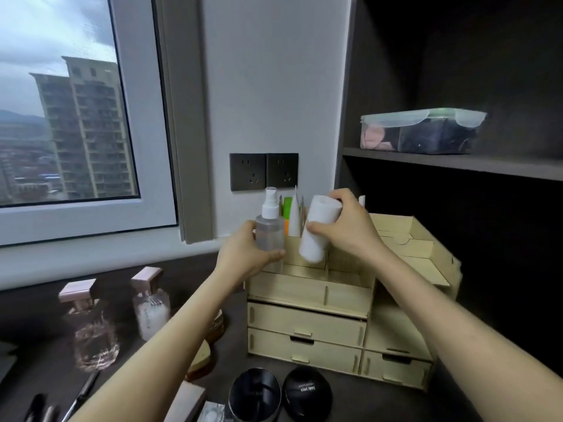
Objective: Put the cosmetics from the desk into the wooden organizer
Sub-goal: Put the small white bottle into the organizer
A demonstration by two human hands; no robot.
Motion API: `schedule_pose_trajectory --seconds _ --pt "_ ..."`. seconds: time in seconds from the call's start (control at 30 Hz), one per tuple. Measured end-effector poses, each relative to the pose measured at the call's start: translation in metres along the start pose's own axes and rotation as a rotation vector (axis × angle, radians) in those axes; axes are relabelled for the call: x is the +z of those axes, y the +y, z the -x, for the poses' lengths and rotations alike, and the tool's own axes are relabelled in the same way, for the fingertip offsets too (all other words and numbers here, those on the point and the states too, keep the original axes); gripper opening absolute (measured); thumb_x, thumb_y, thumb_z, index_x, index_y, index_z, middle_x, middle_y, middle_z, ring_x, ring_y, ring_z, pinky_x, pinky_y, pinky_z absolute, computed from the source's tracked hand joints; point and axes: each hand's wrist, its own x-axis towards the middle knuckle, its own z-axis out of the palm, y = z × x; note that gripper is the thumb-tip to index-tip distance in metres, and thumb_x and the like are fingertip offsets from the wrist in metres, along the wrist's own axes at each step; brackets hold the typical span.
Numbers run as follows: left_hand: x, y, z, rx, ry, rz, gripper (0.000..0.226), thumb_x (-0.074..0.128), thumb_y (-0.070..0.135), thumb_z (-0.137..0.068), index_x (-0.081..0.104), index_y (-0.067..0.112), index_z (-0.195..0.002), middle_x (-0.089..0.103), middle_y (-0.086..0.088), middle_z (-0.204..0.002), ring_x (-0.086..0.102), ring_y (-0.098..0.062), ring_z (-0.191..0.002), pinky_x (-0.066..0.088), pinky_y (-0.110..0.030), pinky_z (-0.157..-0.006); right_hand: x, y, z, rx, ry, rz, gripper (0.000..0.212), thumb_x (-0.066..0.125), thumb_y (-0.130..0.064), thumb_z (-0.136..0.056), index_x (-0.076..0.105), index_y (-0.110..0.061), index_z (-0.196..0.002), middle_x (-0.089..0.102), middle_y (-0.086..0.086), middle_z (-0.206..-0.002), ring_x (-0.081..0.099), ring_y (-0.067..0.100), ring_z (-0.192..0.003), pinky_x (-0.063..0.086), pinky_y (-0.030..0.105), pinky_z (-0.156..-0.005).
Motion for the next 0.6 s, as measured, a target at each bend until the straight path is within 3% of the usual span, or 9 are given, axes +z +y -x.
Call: schedule_pose_trajectory --seconds 0.1,0.27,0.37,0.5,0.6 --pt "0.001 -0.003 -0.005 -0.013 -0.019 -0.002 0.064 0.076 0.034 -0.070 0.048 0.015 -0.124 0.062 -0.005 -0.120 0.058 -0.023 -0.108 0.050 -0.041 -0.091 0.026 0.006 -0.002 0.046 -0.080 0.067 0.060 0.078 -0.019 -0.071 0.041 -0.014 -0.118 0.055 0.005 -0.109 0.052 0.020 -0.090 0.037 0.025 -0.060" --pt "-0.002 -0.006 -0.008 -0.006 -0.063 0.009 0.066 0.077 0.032 -0.070 0.048 0.013 -0.126 0.061 -0.006 -0.121 0.058 -0.023 -0.109 0.048 -0.045 -0.095 0.046 0.017 -0.007 0.048 -0.086 0.182 0.087 0.078 -0.016 -0.071 0.028 -0.011 -0.142 0.046 0.009 -0.139 0.048 0.028 -0.121 0.039 0.026 -0.082" --pt "-0.006 -0.007 -0.009 0.010 -0.093 -0.021 0.068 0.076 0.034 -0.070 0.048 0.014 -0.128 0.061 -0.006 -0.124 0.057 -0.023 -0.110 0.048 -0.044 -0.096 0.048 0.019 -0.008 0.032 -0.072 0.239 0.095 0.078 -0.017 -0.071 0.021 -0.012 -0.147 0.041 0.011 -0.145 0.044 0.030 -0.128 0.041 0.032 -0.095" --pt "-0.008 -0.007 -0.010 0.015 -0.091 -0.087 0.066 0.075 0.040 -0.069 0.050 0.015 -0.125 0.062 -0.005 -0.122 0.058 -0.022 -0.110 0.048 -0.042 -0.094 0.052 0.017 -0.010 0.024 -0.062 0.401 0.087 0.077 -0.026 -0.072 0.029 -0.009 -0.143 0.050 0.014 -0.135 0.051 0.032 -0.118 0.046 0.034 -0.084" --pt "-0.009 -0.008 -0.014 0.009 -0.094 -0.109 0.064 0.076 0.043 -0.067 0.053 0.015 -0.120 0.064 -0.004 -0.118 0.059 -0.022 -0.107 0.049 -0.043 -0.094 0.052 0.016 -0.013 0.023 -0.087 0.480 0.082 0.076 -0.029 -0.073 0.034 -0.006 -0.140 0.049 0.015 -0.137 0.050 0.032 -0.120 0.047 0.036 -0.086"
